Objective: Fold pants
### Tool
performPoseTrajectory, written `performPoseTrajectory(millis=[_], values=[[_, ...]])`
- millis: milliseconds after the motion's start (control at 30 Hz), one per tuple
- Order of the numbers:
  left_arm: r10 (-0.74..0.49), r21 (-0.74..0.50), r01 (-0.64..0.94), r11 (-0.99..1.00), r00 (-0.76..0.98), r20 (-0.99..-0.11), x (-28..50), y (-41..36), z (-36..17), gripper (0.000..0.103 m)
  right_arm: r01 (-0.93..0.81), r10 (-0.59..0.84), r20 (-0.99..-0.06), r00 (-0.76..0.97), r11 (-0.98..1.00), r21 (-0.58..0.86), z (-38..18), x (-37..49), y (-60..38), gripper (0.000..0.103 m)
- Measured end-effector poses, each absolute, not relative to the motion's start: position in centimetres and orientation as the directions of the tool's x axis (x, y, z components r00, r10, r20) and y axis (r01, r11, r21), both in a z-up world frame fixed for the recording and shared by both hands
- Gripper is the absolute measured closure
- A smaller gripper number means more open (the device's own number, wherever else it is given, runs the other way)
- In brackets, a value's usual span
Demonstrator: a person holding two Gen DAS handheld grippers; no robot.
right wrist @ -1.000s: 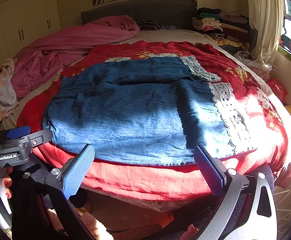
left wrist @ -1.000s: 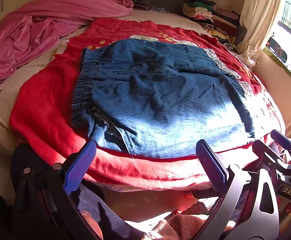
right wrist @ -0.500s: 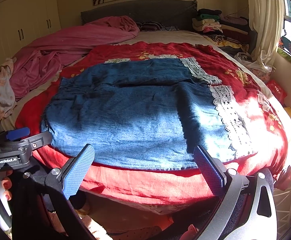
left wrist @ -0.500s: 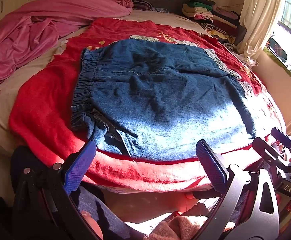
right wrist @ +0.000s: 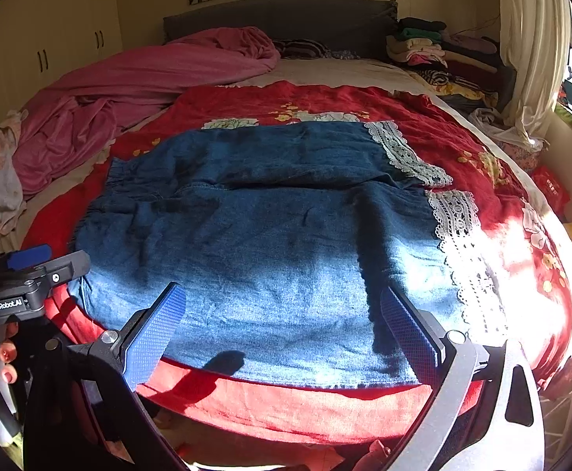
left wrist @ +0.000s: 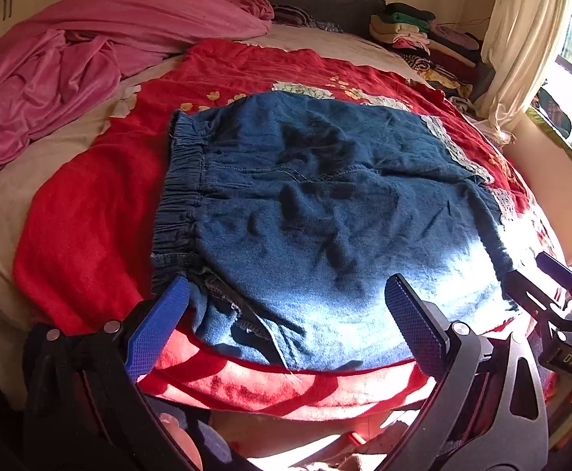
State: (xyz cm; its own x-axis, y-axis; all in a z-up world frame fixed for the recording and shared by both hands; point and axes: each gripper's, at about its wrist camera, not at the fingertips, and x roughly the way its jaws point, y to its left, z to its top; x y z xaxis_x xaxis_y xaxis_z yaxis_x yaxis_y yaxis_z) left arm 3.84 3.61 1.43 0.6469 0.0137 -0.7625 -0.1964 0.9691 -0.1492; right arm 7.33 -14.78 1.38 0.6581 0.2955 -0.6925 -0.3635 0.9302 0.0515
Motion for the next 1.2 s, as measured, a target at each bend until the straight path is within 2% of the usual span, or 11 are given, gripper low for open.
performPoseTrajectory(millis=[367, 467, 600, 767, 800, 867, 900, 967, 1000, 1033, 1200], values=[[0.075, -0.144, -0.286, 0.947, 0.635, -0.769, 11.4, 12.6, 1.6, 0.009, -0.513, 0.365, -0.719, 0.591, 0.858, 0.014, 3.2, 17.9, -9.1, 0.004], [0.121, -0.102, -0.313, 0.944, 0.618, -0.777, 14.0, 14.9, 1.0, 0.009, -0.534, 0.345, -0.728, 0.592, 0.845, -0.034, 3.3, 20.7, -7.1, 0.004], [0.094, -0.111, -0.306, 0.945, 0.581, -0.808, 17.2, 17.3, -0.6, 0.009, -0.562, 0.340, -0.757, 0.557, 0.826, -0.043, 2.9, 24.7, -4.6, 0.004], [0.027, -0.163, -0.282, 0.946, 0.567, -0.823, 19.5, 18.6, -2.3, 0.010, -0.639, 0.320, -0.783, 0.533, 0.759, -0.125, 2.0, 28.3, -0.7, 0.004], [0.018, -0.170, -0.276, 0.946, 0.568, -0.823, 19.8, 18.7, -2.6, 0.013, -0.653, 0.322, -0.789, 0.524, 0.746, -0.129, 1.8, 29.0, -0.1, 0.004], [-0.018, -0.205, -0.270, 0.941, 0.564, -0.825, 20.4, 19.0, -3.2, 0.037, -0.683, 0.326, -0.807, 0.492, 0.719, -0.127, 1.1, 30.4, 1.3, 0.004], [-0.039, -0.224, -0.263, 0.939, 0.563, -0.825, 20.7, 19.1, -3.4, 0.043, -0.698, 0.323, -0.818, 0.476, 0.705, -0.128, 0.7, 31.1, 1.9, 0.004], [-0.073, -0.249, -0.241, 0.938, 0.566, -0.821, 21.0, 19.1, -3.6, 0.071, -0.727, 0.334, -0.836, 0.435, 0.679, -0.107, -0.1, 32.3, 3.0, 0.004], [-0.095, -0.275, -0.232, 0.933, 0.578, -0.810, 20.9, 19.2, -3.5, 0.078, -0.733, 0.336, -0.843, 0.419, 0.674, -0.096, -0.4, 32.9, 3.3, 0.004], [-0.109, -0.294, -0.227, 0.928, 0.592, -0.798, 20.7, 19.2, -3.3, 0.082, -0.734, 0.337, -0.846, 0.413, 0.673, -0.091, -0.6, 33.5, 3.7, 0.004], [-0.117, -0.303, -0.179, 0.936, 0.653, -0.748, 19.3, 18.7, -1.4, 0.083, -0.771, 0.373, -0.846, 0.380, 0.633, -0.067, -0.7, 35.3, 5.2, 0.005]])
